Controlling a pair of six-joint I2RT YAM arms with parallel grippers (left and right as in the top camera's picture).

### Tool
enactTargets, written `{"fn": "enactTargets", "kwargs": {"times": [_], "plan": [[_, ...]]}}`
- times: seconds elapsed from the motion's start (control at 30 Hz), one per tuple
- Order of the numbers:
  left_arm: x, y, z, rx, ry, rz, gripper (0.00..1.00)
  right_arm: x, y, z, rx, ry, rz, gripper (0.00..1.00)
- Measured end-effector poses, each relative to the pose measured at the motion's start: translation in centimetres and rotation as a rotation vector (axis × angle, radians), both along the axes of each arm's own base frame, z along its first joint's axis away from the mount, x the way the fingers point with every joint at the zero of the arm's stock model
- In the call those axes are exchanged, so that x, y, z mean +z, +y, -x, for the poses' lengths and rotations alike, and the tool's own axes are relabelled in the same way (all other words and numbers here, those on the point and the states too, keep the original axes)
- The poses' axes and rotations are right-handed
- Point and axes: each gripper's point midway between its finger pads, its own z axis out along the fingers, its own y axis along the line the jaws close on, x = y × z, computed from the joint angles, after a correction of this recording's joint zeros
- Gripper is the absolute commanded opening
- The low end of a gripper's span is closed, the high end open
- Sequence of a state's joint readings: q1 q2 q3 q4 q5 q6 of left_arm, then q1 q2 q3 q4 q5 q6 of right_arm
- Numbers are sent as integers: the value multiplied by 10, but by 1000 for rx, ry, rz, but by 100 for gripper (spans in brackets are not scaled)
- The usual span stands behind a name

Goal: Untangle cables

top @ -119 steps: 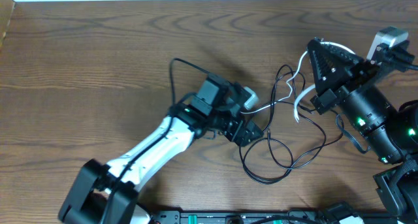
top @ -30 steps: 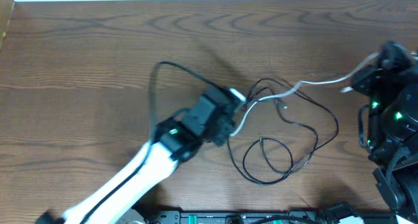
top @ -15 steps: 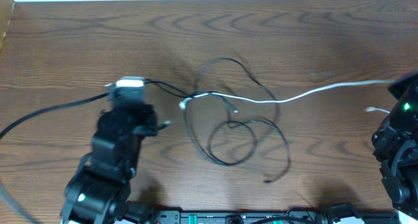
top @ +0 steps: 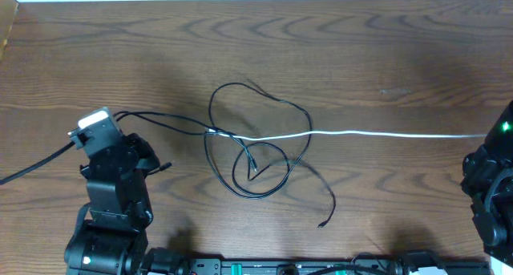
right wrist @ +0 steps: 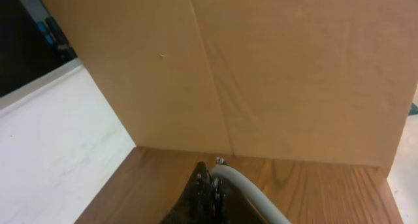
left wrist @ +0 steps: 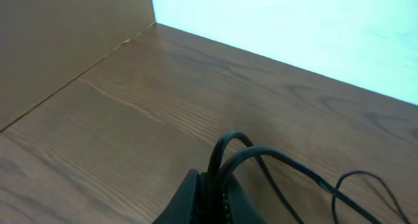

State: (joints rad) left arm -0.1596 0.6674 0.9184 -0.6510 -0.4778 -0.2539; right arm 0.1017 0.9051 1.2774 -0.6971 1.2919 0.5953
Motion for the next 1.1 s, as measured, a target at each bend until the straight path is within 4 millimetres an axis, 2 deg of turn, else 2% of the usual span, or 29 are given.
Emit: {"fn": "enactTargets", "kwargs": {"times": [0.17, 0.37, 0.53, 0.9, 1.0, 1.1], "plan": [[-2, 7, 4, 55, -4, 15, 7, 0, -1, 0, -4, -6, -5, 2], [-9, 31, 24, 244, -1, 32, 7, 2, -22, 23, -150, -58, -6, 2], [-6, 40, 29, 316, -32, 37, 7, 1, -35, 36, -223, -81, -14, 2], [6, 62, 44, 477, -99, -2, 8, -2, -53, 50, -299, -156, -46, 2], [8, 65, 48, 503, -113, -10, 8, -4, -58, 50, -299, -160, -61, 1], [9, 68, 50, 522, -123, -8, 8, -10, -61, 40, -256, -160, -95, 2]]}}
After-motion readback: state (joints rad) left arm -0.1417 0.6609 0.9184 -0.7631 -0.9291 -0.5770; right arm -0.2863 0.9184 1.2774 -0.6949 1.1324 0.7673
